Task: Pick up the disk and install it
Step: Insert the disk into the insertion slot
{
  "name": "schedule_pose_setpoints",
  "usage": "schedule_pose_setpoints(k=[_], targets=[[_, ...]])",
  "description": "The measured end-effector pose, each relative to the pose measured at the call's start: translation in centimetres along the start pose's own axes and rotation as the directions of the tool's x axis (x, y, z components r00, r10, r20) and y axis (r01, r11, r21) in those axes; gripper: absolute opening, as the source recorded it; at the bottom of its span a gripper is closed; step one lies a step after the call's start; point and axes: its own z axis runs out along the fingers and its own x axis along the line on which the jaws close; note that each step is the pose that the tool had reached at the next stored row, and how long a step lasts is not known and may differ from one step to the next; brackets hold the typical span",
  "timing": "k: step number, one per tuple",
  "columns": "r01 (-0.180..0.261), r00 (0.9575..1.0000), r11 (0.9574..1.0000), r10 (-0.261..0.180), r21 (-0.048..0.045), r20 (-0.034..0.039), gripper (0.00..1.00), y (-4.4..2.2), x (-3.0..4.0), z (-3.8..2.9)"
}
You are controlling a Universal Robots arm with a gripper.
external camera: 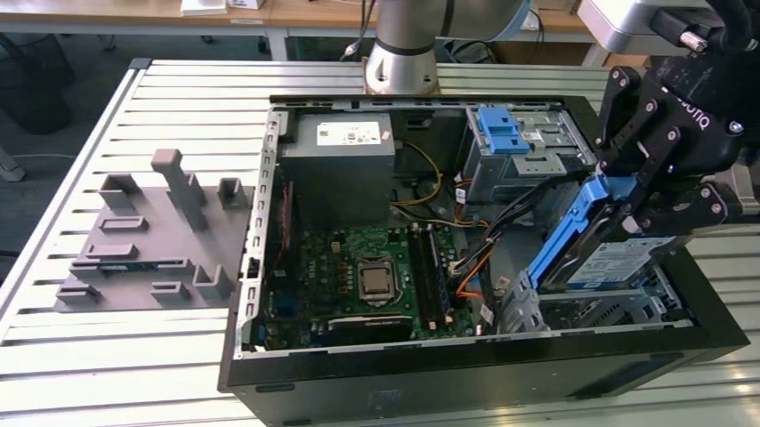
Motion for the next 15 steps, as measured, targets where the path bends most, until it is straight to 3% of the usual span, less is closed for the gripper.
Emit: schedule_pose_setpoints(k=[15], targets=[[0.000, 1.0000, 1.0000, 0.000, 0.0000, 0.0000, 0.36, -0.03, 0.01, 0.51]])
